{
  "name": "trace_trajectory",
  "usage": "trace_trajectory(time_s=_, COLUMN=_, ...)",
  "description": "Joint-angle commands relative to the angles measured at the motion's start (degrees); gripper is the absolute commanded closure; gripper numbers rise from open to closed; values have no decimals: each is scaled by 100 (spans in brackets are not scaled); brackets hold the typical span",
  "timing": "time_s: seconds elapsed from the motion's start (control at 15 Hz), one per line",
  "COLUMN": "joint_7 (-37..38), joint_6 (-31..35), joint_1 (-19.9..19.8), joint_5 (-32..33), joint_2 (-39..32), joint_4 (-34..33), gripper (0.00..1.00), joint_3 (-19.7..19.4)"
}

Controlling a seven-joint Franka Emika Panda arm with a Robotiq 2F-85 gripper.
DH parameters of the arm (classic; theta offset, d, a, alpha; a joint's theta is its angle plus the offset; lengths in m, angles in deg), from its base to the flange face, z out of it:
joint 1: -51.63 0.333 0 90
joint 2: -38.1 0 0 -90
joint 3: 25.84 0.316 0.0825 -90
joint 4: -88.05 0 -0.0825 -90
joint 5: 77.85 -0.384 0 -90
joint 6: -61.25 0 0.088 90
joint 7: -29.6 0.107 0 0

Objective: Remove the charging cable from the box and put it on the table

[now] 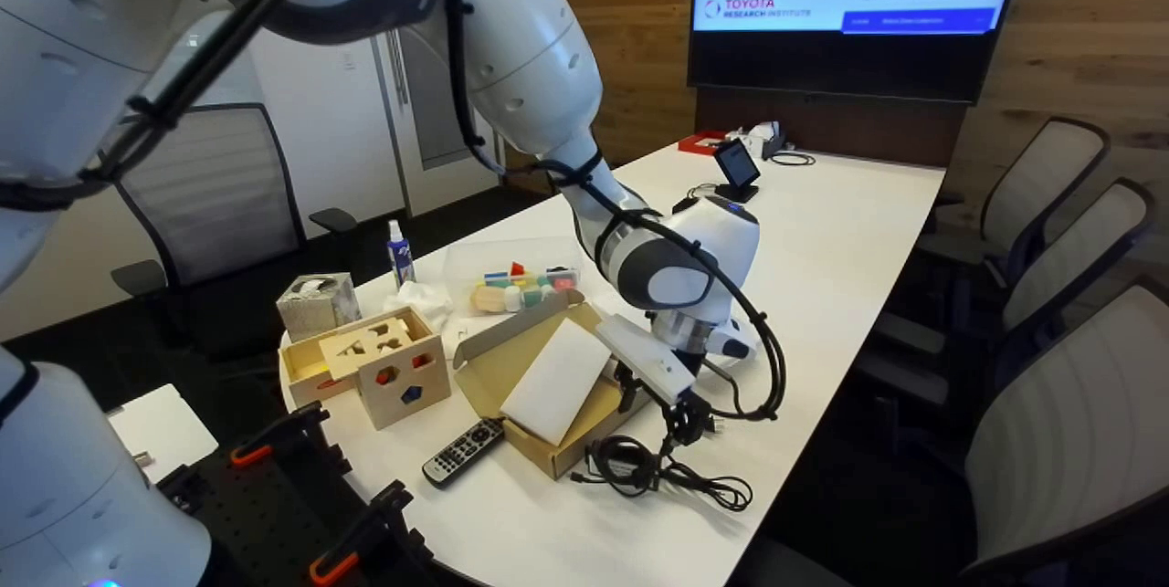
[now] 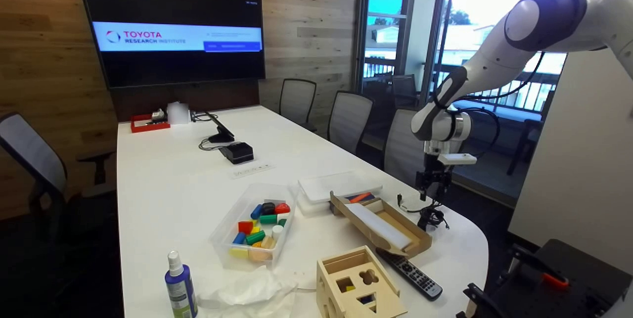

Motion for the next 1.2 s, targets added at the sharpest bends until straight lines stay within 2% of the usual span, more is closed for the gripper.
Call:
trace_trajectory(time_s=0.0, joint_7=230, joint_6=-85, joint_1=420, joint_5=255, joint_2=1199, joint_4=842, gripper=0, joint_3=-181)
trace_trajectory(time_s=0.13, joint_7=276, joint_6=-227, joint_1=637, joint_5=416, joint_2=1714, joint_4=1070, gripper=0, joint_3=-209)
trace_trajectory(time_s=0.33, joint_7=137, joint_6=-844, joint_1=812, joint_5=380, joint_2=2426, joint_4=1271, gripper=0, joint_3=-75)
trace_trajectory(time_s=0.6, joint_7=155, joint_6=-1444, joint_1=1079, joint_5=301, joint_2=3039, joint_4=1388, gripper=0, joint_3=-90)
trace_trajectory(time_s=0.8, joint_7=81, joint_6=-1622, joint_1=1194, joint_5=282, joint_2=3316, joint_4=1459, gripper=0, joint_3=-104)
trace_trajectory(time_s=1.13, joint_7=14, joint_6=-1548, joint_1=1347, joint_5=309, joint_2=3497, joint_4=1520, gripper=0, joint_3=-88)
